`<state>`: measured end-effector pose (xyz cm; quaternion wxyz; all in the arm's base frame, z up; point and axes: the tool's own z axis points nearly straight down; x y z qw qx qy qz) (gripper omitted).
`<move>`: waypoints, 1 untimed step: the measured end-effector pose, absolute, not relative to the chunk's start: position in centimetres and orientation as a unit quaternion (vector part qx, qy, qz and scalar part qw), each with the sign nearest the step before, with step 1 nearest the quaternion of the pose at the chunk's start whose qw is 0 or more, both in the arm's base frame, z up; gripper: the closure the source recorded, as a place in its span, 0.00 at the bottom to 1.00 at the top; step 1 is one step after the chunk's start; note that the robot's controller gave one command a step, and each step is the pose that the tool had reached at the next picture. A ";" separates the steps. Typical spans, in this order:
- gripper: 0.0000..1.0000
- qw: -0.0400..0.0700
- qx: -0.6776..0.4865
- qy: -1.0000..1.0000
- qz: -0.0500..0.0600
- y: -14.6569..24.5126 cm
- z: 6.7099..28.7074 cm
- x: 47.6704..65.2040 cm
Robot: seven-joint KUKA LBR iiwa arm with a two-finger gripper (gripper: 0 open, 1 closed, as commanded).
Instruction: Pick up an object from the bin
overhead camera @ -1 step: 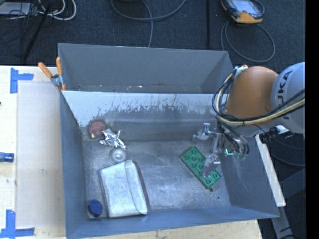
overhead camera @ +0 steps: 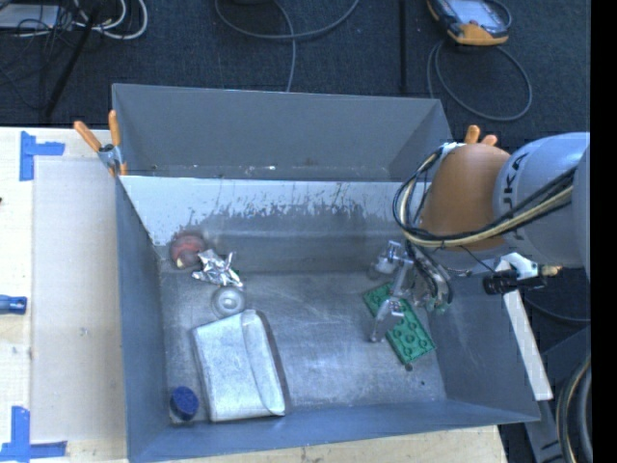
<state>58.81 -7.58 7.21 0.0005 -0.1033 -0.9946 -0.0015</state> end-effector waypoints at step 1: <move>0.00 -0.004 0.087 -0.996 -0.001 -10.3 7.2 59.2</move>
Offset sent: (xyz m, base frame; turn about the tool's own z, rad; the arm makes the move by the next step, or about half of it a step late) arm 0.0014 -0.0287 -0.0021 -0.3826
